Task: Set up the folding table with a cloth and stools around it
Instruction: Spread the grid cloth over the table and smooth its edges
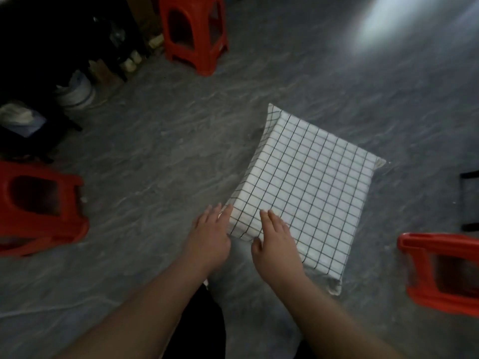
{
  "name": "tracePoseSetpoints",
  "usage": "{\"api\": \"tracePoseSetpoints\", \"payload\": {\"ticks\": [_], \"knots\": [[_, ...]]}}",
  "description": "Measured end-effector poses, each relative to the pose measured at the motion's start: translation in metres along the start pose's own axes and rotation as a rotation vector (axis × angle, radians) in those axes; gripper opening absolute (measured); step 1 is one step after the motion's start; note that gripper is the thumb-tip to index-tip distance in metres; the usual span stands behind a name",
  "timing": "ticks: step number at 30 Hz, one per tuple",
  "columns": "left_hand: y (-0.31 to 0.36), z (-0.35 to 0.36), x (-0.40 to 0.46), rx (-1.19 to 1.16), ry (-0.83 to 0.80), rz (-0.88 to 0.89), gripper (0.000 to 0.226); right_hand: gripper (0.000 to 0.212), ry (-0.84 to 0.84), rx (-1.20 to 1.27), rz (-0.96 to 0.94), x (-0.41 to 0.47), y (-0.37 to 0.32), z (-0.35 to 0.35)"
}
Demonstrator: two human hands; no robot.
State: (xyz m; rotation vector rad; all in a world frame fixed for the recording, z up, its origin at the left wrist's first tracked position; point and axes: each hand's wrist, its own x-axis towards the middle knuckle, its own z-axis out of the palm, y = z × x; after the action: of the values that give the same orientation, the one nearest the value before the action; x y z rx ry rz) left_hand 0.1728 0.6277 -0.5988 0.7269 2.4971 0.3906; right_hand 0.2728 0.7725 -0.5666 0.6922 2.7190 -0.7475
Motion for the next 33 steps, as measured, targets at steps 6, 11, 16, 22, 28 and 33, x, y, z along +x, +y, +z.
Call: {"api": "tracePoseSetpoints", "payload": {"ticks": [6, 11, 16, 22, 28, 33], "knots": [[-0.063, 0.013, 0.021, -0.031, -0.103, -0.016, 0.076, 0.067, -0.041, -0.015, 0.025, 0.032, -0.027, 0.047], [-0.101, 0.068, 0.040, -0.069, -0.115, -0.022, 0.081, 0.069, -0.059, -0.045, 0.026, 0.054, -0.005, 0.098], [-0.130, 0.148, 0.086, -0.090, -0.134, -0.031, 0.085, 0.072, -0.078, -0.076, -0.018, 0.100, 0.029, 0.180], [-0.146, 0.223, 0.132, 0.009, -0.099, -0.009, 0.093, 0.074, -0.053, -0.188, -0.073, 0.136, 0.069, 0.246], [-0.155, 0.243, 0.156, 0.053, -0.194, -0.085, 0.071, 0.081, -0.097, -0.299, -0.134, 0.150, 0.082, 0.263], [-0.163, 0.242, 0.163, -0.013, -0.188, -0.054, 0.046, 0.088, -0.093, -0.326, -0.137, 0.150, 0.084, 0.263]]}}
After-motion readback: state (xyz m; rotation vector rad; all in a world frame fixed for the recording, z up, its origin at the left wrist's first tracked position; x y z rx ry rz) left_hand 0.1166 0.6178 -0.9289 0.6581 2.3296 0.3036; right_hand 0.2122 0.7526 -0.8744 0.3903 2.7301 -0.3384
